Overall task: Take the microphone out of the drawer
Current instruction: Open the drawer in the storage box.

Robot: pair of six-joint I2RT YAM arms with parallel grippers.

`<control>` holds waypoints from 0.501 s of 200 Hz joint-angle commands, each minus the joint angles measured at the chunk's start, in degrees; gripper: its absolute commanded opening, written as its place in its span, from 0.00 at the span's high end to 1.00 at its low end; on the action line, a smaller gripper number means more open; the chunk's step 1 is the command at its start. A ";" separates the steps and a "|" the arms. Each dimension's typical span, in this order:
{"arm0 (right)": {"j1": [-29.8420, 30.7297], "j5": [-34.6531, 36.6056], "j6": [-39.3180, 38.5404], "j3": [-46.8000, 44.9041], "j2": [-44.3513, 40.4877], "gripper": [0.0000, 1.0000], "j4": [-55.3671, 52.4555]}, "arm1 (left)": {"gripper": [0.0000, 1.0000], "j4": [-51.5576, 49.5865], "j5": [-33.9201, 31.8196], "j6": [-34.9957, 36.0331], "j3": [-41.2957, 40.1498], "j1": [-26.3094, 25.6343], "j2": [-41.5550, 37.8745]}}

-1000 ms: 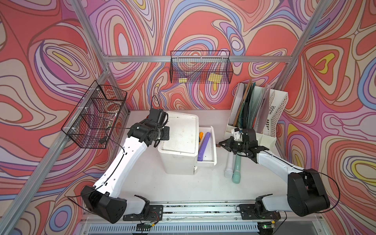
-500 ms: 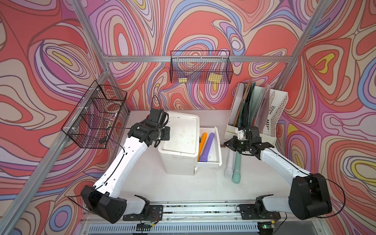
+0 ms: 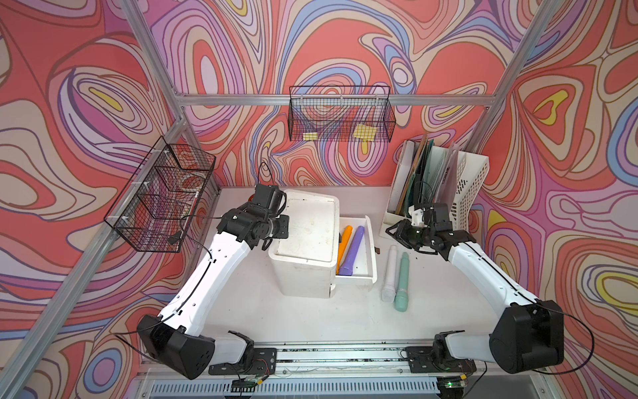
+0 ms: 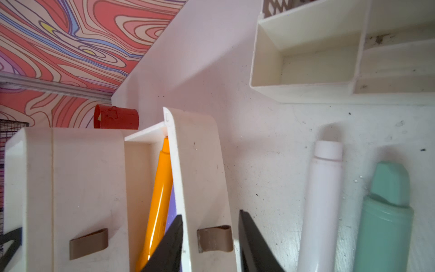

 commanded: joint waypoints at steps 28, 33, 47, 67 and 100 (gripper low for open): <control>5.55 9.35 1.35 12.18 -0.30 0.54 -16.93 | 1.00 -2.45 1.97 0.11 -3.94 -0.12 -1.40; 6.61 10.27 1.46 13.64 0.22 0.54 -18.52 | 1.00 -2.36 2.00 0.05 -4.12 -0.19 -1.47; 9.84 13.33 2.02 17.88 2.16 0.54 -23.50 | 1.00 -2.04 2.11 0.02 -4.63 -0.11 -1.57; 15.09 17.33 3.48 23.02 4.95 0.54 -28.32 | 1.00 -1.57 2.28 -0.05 -5.16 -0.14 -1.82; 22.25 20.85 7.77 27.23 8.30 0.54 -30.76 | 1.00 -0.84 2.42 0.11 -5.38 -0.13 -2.19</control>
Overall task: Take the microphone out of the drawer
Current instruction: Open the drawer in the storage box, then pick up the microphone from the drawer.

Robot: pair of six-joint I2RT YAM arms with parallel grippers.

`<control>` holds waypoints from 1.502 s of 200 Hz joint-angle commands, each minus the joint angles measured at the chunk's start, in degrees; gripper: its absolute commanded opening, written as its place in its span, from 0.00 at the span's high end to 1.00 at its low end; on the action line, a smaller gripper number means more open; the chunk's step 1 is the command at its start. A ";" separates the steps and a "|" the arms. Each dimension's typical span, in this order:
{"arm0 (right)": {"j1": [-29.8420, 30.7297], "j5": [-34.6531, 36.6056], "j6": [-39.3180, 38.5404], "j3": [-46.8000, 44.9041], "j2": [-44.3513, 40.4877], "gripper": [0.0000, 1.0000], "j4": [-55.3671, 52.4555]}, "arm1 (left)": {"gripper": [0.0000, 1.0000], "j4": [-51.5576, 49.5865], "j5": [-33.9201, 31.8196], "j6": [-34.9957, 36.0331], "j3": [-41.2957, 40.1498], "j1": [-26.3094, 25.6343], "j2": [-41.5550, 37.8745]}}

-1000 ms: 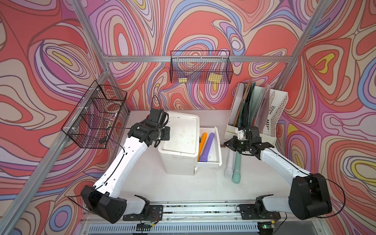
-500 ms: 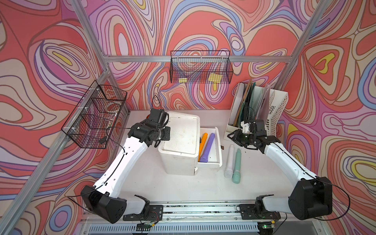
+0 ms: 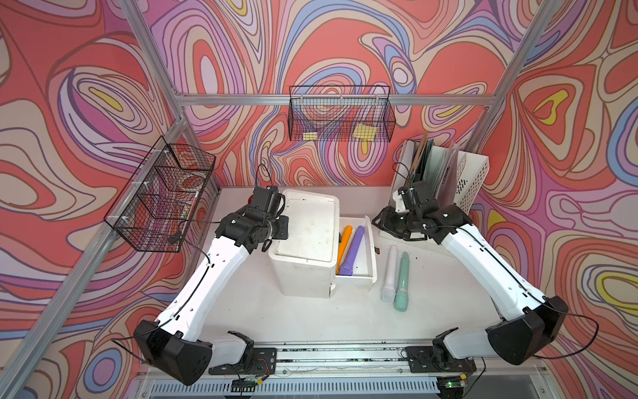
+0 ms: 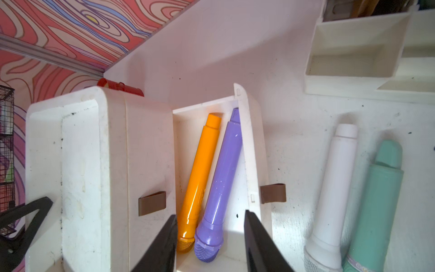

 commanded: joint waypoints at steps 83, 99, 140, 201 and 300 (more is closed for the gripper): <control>12.39 10.25 13.23 -0.28 7.42 0.55 -2.48 | 1.00 -3.30 2.67 0.81 -2.69 -0.11 -0.31; 12.48 9.45 13.52 -1.31 8.35 0.55 -1.28 | 1.00 -3.25 2.57 0.99 -2.78 -0.15 -0.40; 12.57 7.36 14.31 -2.50 11.70 0.55 2.63 | 1.00 -3.05 2.67 1.08 -3.03 -0.13 -0.49; 12.91 8.07 14.70 -3.33 16.78 0.56 4.73 | 1.00 -3.03 2.57 1.10 -3.05 -0.11 -0.48; 13.43 9.21 15.20 -5.65 22.53 0.56 7.65 | 1.00 -3.37 2.65 0.90 -2.87 -0.11 -0.40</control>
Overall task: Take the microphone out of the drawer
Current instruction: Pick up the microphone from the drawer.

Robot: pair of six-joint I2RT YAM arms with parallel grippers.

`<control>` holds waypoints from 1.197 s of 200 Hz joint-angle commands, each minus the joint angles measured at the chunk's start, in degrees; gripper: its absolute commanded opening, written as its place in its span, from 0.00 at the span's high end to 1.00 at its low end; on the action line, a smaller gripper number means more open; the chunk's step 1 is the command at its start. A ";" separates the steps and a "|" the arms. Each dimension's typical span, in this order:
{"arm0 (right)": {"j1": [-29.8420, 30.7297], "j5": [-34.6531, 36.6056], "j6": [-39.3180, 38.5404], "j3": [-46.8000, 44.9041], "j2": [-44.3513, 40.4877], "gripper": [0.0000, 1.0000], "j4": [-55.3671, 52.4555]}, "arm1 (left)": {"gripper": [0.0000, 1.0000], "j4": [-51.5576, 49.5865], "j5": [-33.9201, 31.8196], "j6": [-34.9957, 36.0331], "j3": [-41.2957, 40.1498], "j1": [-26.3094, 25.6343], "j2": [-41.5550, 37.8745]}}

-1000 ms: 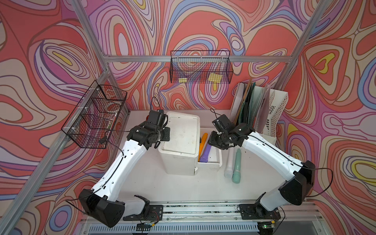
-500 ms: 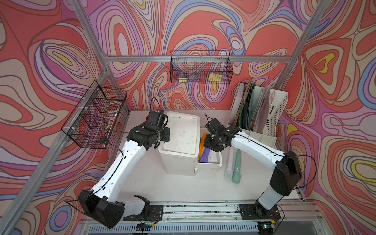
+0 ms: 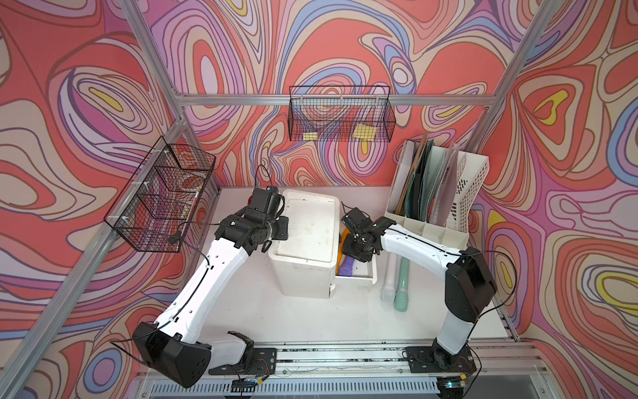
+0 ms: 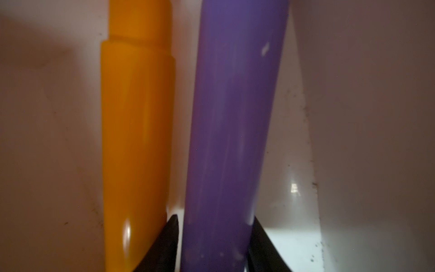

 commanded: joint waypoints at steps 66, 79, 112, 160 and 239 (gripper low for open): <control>1.14 3.31 0.57 -1.62 0.47 0.74 1.74 | 1.00 -4.69 2.20 0.64 -1.98 -0.12 0.05; 1.22 3.90 0.27 -1.39 0.01 0.78 1.54 | 1.00 -4.64 2.19 0.55 -1.96 -0.11 0.10; 1.23 5.48 -1.48 0.59 -1.10 0.83 0.96 | 1.00 -4.61 2.26 0.55 -2.02 -0.12 0.14; 1.27 8.72 -5.55 4.43 -1.42 0.85 -0.16 | 1.00 -4.91 2.08 0.64 -1.76 -0.15 0.14; 1.32 11.91 -9.87 4.86 -5.91 0.90 2.02 | 1.00 -5.48 1.67 0.73 -1.25 -0.11 0.05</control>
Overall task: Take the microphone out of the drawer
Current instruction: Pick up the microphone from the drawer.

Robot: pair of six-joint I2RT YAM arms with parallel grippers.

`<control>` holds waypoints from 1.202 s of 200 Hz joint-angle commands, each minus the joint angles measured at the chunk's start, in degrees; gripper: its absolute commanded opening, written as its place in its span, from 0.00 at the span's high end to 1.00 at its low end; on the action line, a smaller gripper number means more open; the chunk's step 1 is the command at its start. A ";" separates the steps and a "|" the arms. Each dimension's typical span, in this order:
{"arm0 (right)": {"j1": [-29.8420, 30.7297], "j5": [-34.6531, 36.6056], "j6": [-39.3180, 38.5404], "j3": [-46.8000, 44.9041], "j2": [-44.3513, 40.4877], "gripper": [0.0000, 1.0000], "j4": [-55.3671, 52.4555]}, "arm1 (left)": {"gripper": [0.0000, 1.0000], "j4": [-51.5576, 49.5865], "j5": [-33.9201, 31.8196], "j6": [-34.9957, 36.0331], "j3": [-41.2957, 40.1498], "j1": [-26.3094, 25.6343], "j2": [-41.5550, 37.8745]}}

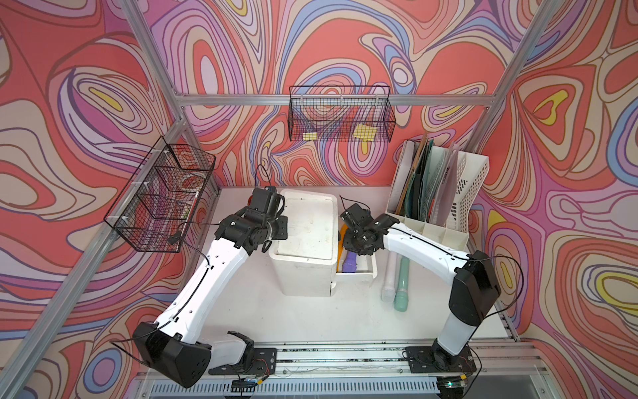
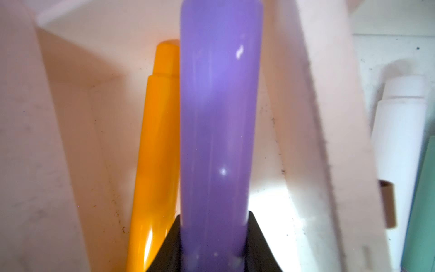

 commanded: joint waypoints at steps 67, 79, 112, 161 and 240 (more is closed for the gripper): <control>0.24 8.60 -8.96 -0.63 -8.97 0.92 8.67 | 1.00 -5.99 2.24 2.72 -0.97 -0.13 -0.08; 0.24 9.96 -10.21 -0.53 -10.09 0.92 8.61 | 1.00 -6.04 2.25 2.76 -0.89 -0.17 -0.11; 0.21 14.52 -14.29 -0.12 -13.18 0.92 7.04 | 1.00 -6.21 2.24 2.94 -0.66 -0.13 -0.08; 0.20 21.58 -17.60 -1.51 -17.16 0.92 2.36 | 1.00 -6.21 1.81 3.12 -0.60 -0.18 -0.21; -3.82 26.46 -19.45 -13.90 -26.02 0.92 -1.38 | 1.00 -6.04 2.06 3.16 -1.40 -0.11 -0.21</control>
